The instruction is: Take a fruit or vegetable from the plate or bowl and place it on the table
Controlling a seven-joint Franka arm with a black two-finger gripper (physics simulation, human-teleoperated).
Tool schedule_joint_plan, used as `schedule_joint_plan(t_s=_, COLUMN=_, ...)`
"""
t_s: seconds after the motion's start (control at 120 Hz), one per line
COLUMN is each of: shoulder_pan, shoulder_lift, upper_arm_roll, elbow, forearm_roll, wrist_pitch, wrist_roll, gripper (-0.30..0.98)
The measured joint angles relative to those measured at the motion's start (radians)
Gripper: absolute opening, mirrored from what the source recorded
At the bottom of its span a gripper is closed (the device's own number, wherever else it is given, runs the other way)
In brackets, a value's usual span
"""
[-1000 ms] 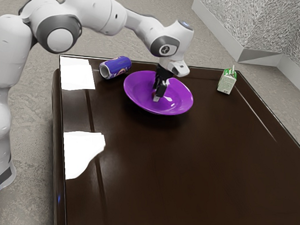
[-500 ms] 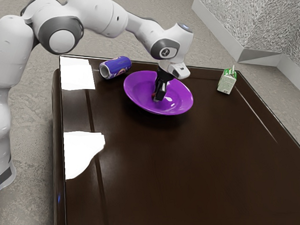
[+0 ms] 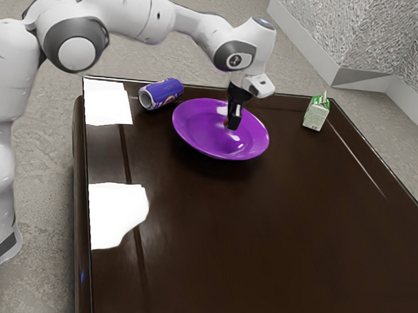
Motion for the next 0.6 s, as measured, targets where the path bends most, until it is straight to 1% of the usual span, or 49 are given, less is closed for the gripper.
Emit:
schedule_joint_plan(t_s=0.1, shoulder_pan=-0.001, shoulder_lift=-0.012, upper_arm_roll=-0.089, elbow=0.046, forearm_roll=0.000, wrist_pitch=-0.004, wrist_roll=-0.003, gripper=0.13)
schedule_joint_plan(t_s=0.208, shoulder_pan=-0.003, shoulder_lift=-0.027, upper_arm_roll=-0.218, elbow=0.075, forearm_roll=0.005, wrist_pitch=-0.013, wrist_roll=-0.013, gripper=0.13)
schedule_joint_plan(t_s=0.275, shoulder_pan=-0.004, shoulder_lift=-0.034, upper_arm_roll=-0.283, elbow=0.080, forearm_roll=0.008, wrist_pitch=-0.021, wrist_roll=-0.021, gripper=0.12)
schedule_joint_plan(t_s=0.358, shoulder_pan=-0.006, shoulder_lift=-0.034, upper_arm_roll=-0.348, elbow=0.081, forearm_roll=0.010, wrist_pitch=-0.029, wrist_roll=-0.031, gripper=0.12)
schedule_joint_plan(t_s=0.442, shoulder_pan=-0.008, shoulder_lift=-0.034, upper_arm_roll=-0.388, elbow=0.080, forearm_roll=0.018, wrist_pitch=-0.034, wrist_roll=-0.042, gripper=0.12)
schedule_joint_plan(t_s=0.533, shoulder_pan=-0.007, shoulder_lift=-0.031, upper_arm_roll=-0.402, elbow=0.081, forearm_roll=0.022, wrist_pitch=-0.042, wrist_roll=-0.050, gripper=0.37)
schedule_joint_plan(t_s=0.6, shoulder_pan=-0.006, shoulder_lift=-0.027, upper_arm_roll=-0.406, elbow=0.081, forearm_roll=0.018, wrist_pitch=-0.049, wrist_roll=-0.054, gripper=0.49)
